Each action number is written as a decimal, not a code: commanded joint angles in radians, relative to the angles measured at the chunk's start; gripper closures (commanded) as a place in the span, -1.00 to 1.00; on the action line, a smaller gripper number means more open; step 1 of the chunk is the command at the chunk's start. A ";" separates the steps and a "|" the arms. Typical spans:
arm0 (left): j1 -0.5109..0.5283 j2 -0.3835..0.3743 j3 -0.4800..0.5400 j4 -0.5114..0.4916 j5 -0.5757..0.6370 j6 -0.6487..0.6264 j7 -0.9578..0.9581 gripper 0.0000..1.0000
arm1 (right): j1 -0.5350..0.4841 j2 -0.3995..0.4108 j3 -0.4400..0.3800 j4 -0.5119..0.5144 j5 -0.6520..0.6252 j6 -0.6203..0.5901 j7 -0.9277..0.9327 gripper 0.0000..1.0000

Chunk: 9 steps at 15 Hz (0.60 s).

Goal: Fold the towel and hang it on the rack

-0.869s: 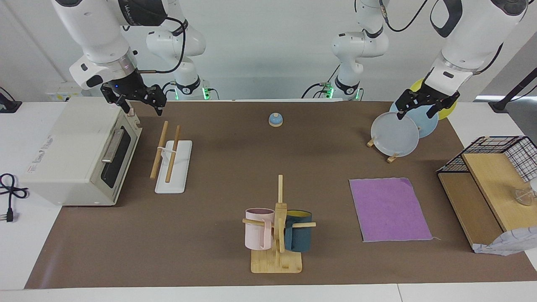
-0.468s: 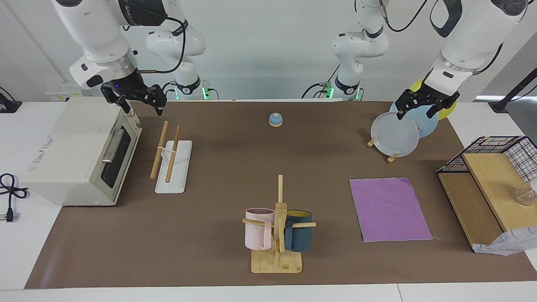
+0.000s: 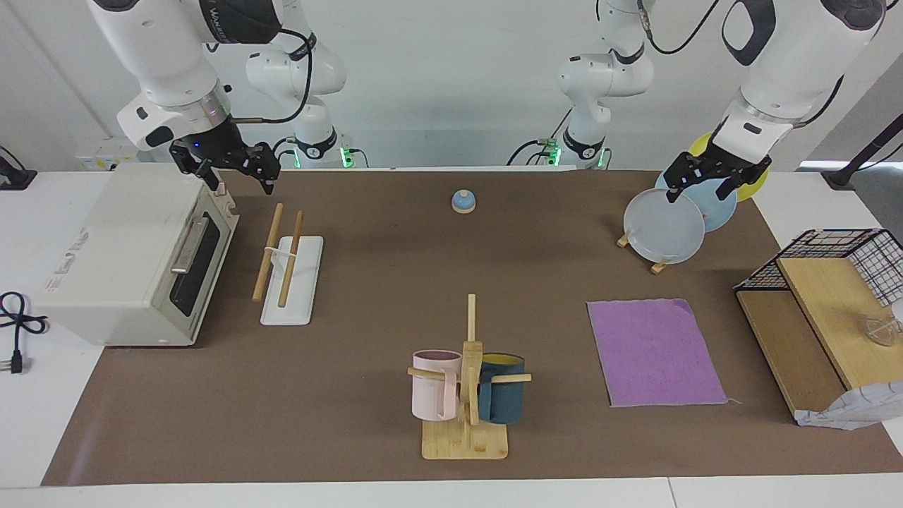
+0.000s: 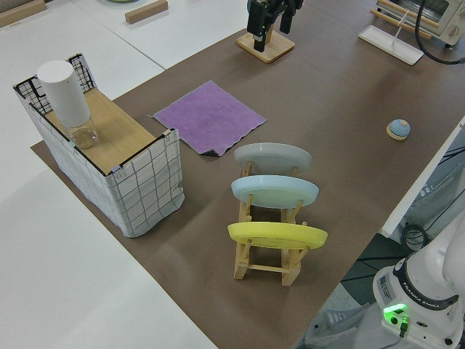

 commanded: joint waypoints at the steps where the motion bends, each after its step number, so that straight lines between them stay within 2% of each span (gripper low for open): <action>1: 0.070 -0.021 0.005 -0.190 0.009 0.203 0.042 -1.00 | -0.004 -0.013 0.006 -0.016 0.017 0.001 0.001 -1.00; 4: 0.129 0.069 0.005 -0.307 0.009 0.433 0.088 -1.00 | -0.004 -0.014 0.004 -0.016 0.017 -0.001 0.001 -1.00; 6: 0.155 0.163 0.005 -0.347 0.009 0.562 0.091 -1.00 | -0.006 -0.014 0.004 -0.016 0.017 0.001 0.001 -1.00; 9: 0.158 0.246 0.005 -0.359 0.005 0.624 0.076 -1.00 | -0.004 -0.014 0.006 -0.016 0.017 -0.001 0.001 -1.00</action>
